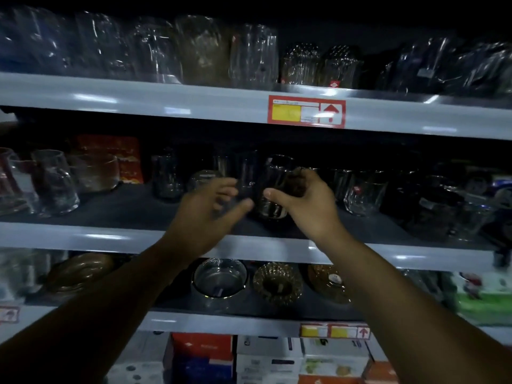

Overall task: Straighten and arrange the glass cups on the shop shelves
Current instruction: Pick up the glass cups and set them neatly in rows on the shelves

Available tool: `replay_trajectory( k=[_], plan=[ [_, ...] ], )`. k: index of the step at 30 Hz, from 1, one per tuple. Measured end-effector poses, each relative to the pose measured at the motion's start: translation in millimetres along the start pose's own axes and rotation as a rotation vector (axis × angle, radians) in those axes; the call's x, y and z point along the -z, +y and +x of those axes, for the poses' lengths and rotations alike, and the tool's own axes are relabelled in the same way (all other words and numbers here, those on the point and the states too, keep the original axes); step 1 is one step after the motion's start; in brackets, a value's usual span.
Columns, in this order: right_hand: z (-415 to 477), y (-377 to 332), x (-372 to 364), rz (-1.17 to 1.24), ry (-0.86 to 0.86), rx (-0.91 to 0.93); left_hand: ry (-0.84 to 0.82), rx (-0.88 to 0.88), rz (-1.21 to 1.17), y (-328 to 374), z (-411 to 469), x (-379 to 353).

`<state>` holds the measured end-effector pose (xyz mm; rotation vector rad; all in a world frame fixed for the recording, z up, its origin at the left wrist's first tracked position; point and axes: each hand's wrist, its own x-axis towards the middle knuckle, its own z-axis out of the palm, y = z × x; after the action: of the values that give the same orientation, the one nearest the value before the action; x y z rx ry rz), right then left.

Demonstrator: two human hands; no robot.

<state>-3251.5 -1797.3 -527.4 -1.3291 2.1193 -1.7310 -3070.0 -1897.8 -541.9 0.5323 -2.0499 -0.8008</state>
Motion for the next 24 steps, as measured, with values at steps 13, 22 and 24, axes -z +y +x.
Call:
replay_trajectory(
  k=[13, 22, 24],
  plan=[
    [35.6, 30.8, -38.5, -0.102, 0.117, 0.014, 0.327, 0.507, 0.258, -116.8, 57.4, 61.7],
    [39.0, 35.6, -41.4, -0.173, 0.088, 0.018, 0.277, 0.547, 0.142, -128.6, 77.0, 62.5],
    [36.6, 32.0, -40.2, -0.172, 0.066, 0.015, 0.302, 0.526, 0.131, -124.3, 73.8, 61.9]
  ],
)
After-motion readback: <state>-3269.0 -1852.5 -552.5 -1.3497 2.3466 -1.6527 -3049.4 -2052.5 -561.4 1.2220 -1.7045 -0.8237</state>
